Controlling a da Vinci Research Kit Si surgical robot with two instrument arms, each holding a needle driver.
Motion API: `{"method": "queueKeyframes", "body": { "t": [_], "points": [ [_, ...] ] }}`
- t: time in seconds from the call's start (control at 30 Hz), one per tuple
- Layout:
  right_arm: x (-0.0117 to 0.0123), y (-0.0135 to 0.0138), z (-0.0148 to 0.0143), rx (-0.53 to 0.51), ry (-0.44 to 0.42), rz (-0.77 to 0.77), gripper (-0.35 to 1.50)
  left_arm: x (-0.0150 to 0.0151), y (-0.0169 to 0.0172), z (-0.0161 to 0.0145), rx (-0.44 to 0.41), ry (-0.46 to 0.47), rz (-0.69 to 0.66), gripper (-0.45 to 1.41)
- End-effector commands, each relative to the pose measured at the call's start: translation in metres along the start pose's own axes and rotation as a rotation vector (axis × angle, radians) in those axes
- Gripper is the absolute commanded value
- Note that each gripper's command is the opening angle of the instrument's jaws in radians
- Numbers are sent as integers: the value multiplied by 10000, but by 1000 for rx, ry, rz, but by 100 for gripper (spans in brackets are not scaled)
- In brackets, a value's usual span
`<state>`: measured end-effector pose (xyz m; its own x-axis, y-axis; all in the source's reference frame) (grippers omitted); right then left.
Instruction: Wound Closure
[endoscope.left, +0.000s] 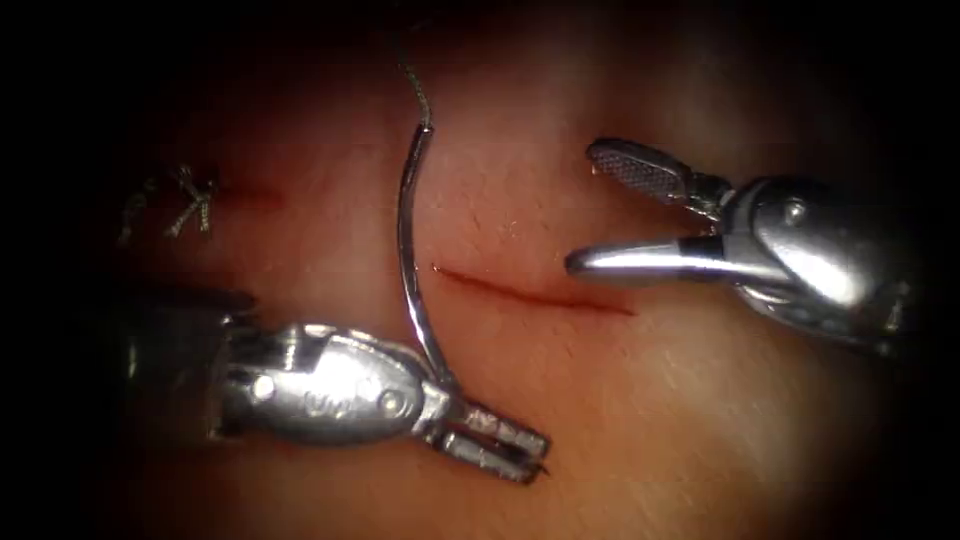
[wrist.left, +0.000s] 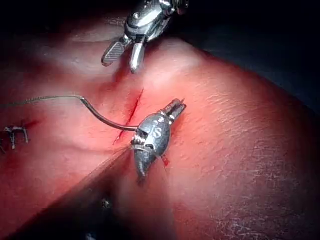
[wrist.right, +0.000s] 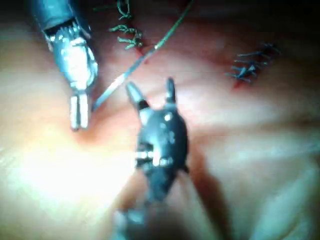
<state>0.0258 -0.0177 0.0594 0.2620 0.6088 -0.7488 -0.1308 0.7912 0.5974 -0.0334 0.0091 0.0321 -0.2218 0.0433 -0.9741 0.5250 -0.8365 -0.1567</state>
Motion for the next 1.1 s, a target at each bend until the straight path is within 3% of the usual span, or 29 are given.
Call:
{"method": "queueKeyframes", "body": {
  "t": [0.03,0.5,0.77,0.8,0.83,0.87,0.9,0.93,1.1],
  "points": [
    [-2,-1,21,21,9,15,109,-5,-4,7,0,-1,4,-45],
    [-26,18,61,-25,32,113,106,-3,-1,17,-10,0,26,-45],
    [-18,12,77,-13,55,133,103,-3,-2,22,-13,0,30,-45],
    [-18,11,78,-11,55,133,93,-3,-2,22,-13,0,30,-45],
    [-18,10,79,1,54,132,64,-3,-2,22,-14,1,31,-45],
    [-18,11,80,4,54,132,25,-4,-2,23,-15,1,32,-45],
    [-18,11,80,7,54,131,-25,-4,-1,23,-15,1,32,-45],
    [-18,12,79,1,54,132,-35,-4,-1,23,-16,1,33,-45],
    [-19,19,77,-39,56,136,-35,-4,0,24,-19,2,36,-45]
  ]
}}
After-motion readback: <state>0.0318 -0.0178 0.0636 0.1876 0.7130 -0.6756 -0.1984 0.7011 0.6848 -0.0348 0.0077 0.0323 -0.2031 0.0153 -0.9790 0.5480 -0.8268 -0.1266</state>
